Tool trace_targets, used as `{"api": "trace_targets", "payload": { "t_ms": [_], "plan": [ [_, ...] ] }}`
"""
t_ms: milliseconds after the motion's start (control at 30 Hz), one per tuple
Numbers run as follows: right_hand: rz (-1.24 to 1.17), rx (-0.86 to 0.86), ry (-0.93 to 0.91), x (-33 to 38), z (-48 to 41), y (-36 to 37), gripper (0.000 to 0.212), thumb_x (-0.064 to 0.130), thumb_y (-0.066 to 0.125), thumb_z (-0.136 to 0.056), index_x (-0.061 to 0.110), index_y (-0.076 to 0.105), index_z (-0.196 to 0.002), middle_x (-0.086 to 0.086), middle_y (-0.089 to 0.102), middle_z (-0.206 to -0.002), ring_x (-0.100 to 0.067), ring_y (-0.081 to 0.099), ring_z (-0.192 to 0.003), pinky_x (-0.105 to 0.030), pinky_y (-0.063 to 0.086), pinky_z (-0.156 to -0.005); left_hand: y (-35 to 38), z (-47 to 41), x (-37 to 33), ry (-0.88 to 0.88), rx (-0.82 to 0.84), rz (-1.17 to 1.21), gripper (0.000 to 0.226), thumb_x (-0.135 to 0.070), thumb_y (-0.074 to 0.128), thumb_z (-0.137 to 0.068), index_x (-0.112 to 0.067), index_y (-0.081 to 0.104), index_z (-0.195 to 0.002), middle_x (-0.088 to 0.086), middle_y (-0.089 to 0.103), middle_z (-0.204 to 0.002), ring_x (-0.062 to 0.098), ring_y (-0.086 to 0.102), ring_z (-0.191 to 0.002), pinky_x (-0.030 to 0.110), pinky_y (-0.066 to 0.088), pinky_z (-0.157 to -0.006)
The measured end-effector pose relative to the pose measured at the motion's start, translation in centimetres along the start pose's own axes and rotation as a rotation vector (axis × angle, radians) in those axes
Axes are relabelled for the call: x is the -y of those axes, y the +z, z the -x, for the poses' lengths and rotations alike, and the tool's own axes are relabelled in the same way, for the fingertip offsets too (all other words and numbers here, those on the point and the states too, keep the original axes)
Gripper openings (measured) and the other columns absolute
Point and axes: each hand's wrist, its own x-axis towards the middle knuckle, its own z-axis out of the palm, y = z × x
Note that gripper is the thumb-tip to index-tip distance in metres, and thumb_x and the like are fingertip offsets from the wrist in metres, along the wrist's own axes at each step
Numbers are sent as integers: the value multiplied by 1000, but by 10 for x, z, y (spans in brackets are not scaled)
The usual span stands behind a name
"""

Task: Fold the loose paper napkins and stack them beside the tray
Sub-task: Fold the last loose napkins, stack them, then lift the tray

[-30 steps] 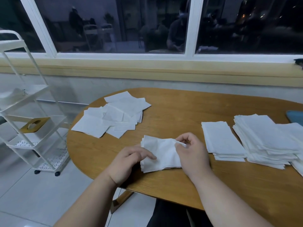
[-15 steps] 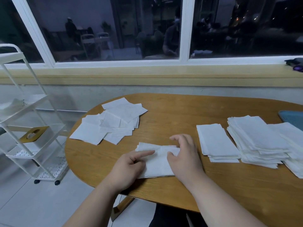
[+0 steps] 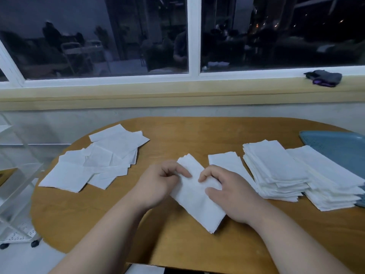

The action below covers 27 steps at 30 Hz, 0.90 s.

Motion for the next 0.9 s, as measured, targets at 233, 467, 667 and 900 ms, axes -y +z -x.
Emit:
{"api": "trace_targets", "payload": {
  "t_ms": [233, 467, 667, 900],
  "plan": [
    [20, -326, 169, -37, -7, -18, 26, 19, 54, -95, 43, 59, -100, 25, 60, -113, 4, 58, -81, -14, 46, -69, 52, -58, -10, -37, -70, 73, 29, -7, 69, -83, -35, 76, -89, -6, 54, -67, 12, 46, -53, 22, 39, -52],
    [298, -408, 236, -39, -11, -19, 39, 25, 51, -98, 35, 51, -136, 19, 26, -149, -8, 59, -105, -24, 46, -84, 79, -110, -16, -5, -27, -75, 29, -6, 62, -84, -29, 74, -98, -10, 53, -63, 3, 47, -48, 14, 37, -48],
    [548, -340, 302, -34, -1, -13, 35, 35, 43, -100, 31, 44, -135, 8, 11, -156, -14, 64, -93, -29, 53, -74, 97, -134, 2, 47, 114, -409, 36, -9, 53, -86, -32, 73, -105, -15, 63, -111, 3, 58, -98, 9, 45, -81],
    [530, -283, 205, -31, 18, -4, 37, 44, 40, -101, 38, 45, -137, 22, 18, -153, -6, 62, -99, -21, 46, -70, 87, -121, 9, 140, 12, -379, 21, -23, 62, -90, -38, 73, -100, -16, 47, -131, 11, 33, -129, 33, 30, -114]
  ]
}}
